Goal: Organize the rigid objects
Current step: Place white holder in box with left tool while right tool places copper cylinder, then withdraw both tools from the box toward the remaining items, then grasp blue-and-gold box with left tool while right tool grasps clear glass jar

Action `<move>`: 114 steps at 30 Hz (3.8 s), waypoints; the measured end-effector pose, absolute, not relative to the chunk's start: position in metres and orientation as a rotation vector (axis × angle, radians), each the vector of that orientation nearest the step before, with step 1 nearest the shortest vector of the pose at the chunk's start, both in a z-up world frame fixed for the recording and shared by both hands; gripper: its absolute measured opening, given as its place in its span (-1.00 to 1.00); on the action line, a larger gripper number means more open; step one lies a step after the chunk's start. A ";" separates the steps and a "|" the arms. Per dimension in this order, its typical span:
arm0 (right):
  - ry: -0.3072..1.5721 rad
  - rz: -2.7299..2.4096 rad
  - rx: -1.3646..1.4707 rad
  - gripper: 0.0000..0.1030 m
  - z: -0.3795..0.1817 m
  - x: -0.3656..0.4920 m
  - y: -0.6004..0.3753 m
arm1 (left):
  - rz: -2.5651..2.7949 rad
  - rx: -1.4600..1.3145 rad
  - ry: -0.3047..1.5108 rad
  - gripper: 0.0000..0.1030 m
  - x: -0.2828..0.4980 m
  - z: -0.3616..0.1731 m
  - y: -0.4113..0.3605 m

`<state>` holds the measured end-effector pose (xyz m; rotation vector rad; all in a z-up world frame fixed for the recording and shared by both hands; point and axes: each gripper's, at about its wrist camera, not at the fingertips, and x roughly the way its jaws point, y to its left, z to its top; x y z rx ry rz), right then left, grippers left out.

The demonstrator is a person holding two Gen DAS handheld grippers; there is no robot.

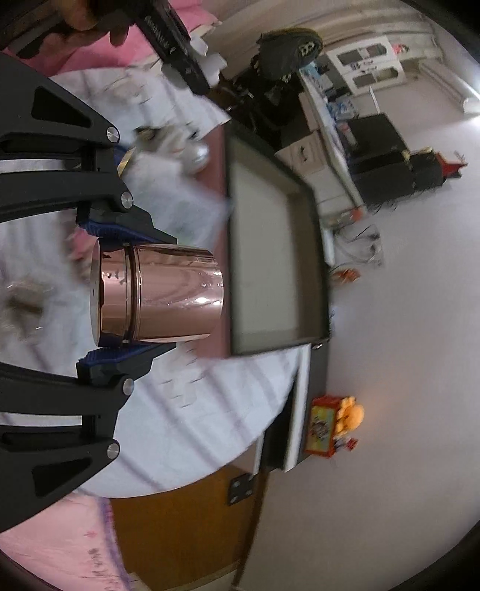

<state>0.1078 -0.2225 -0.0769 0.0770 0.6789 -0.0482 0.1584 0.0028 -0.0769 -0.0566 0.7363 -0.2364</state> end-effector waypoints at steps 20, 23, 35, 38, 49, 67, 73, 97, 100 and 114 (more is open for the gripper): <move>0.902 -0.006 0.082 -0.08 -0.115 0.271 -0.234 | -0.298 0.076 0.907 0.28 0.299 -0.122 -0.092; 0.920 -0.008 0.076 -0.07 -0.121 0.270 -0.235 | -0.281 0.083 0.899 0.66 0.293 -0.119 -0.088; 0.797 0.012 0.088 1.00 -0.092 0.239 -0.220 | -0.217 -0.046 0.750 1.00 0.241 -0.072 -0.027; 0.749 -0.001 0.104 1.00 -0.079 0.220 -0.221 | -0.199 -0.055 0.704 1.00 0.219 -0.056 -0.015; 0.595 -0.052 0.135 1.00 -0.034 0.116 -0.221 | -0.175 -0.038 0.607 1.00 0.117 -0.022 0.007; 0.433 -0.103 0.075 1.00 -0.012 -0.016 -0.193 | -0.163 0.000 0.540 1.00 0.010 -0.004 0.012; 0.483 -0.134 0.088 1.00 -0.027 -0.022 -0.205 | -0.162 0.001 0.597 1.00 0.005 -0.024 0.013; 0.746 -0.178 0.054 0.98 -0.121 0.011 -0.224 | -0.254 0.088 0.785 1.00 0.038 -0.121 -0.032; 0.772 -0.183 0.049 0.88 -0.130 0.016 -0.227 | -0.272 0.076 0.811 1.00 0.047 -0.128 -0.039; 0.848 -0.131 0.053 0.03 -0.166 0.040 -0.232 | -0.285 0.114 0.850 1.00 0.078 -0.152 -0.081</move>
